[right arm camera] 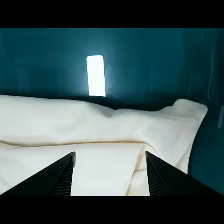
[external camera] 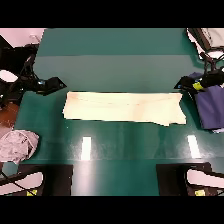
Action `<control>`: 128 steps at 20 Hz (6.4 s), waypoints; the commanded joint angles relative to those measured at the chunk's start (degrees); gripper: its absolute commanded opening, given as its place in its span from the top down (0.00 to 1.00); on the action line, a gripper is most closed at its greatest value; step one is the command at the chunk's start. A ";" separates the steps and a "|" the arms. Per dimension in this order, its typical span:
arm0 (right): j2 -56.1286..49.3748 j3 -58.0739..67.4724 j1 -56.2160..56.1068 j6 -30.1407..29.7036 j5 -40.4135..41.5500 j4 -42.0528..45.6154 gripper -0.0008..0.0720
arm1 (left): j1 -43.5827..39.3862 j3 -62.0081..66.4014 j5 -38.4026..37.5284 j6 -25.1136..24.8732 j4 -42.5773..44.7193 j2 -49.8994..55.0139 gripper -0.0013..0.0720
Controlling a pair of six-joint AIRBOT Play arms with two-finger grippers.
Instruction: Fold the shirts.
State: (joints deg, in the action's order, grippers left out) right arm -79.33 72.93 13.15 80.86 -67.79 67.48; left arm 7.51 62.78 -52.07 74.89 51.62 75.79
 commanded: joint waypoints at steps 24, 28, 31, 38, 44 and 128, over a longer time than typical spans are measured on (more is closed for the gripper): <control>-16.09 -8.39 16.79 -26.29 -13.11 -17.64 0.14 | -2.45 -3.19 -19.39 -1.20 -4.04 0.26 0.95; -16.28 -8.39 13.55 -27.04 -12.87 -19.87 0.41 | -8.74 -3.19 -14.64 -1.20 -4.02 0.26 0.95; -16.28 -8.39 13.03 -27.67 -13.44 -20.68 0.70 | -11.87 -3.19 -12.98 -1.18 -4.02 0.26 0.95; -11.39 -8.33 12.37 -28.83 -16.37 -27.54 0.96 | -19.71 2.23 -8.92 0.74 -3.56 1.64 0.95; -1.60 2.27 5.03 -14.51 -20.90 -27.50 0.97 | -30.34 20.72 -7.08 1.55 -1.03 14.23 0.95; -7.80 -0.83 -13.05 -19.26 10.84 -37.27 0.97 | -4.20 35.54 -33.40 1.90 15.21 0.63 0.95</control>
State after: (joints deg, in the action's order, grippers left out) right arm -94.52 75.33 -9.21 60.75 -57.60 27.55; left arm 3.29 98.35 -85.65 76.12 66.85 76.42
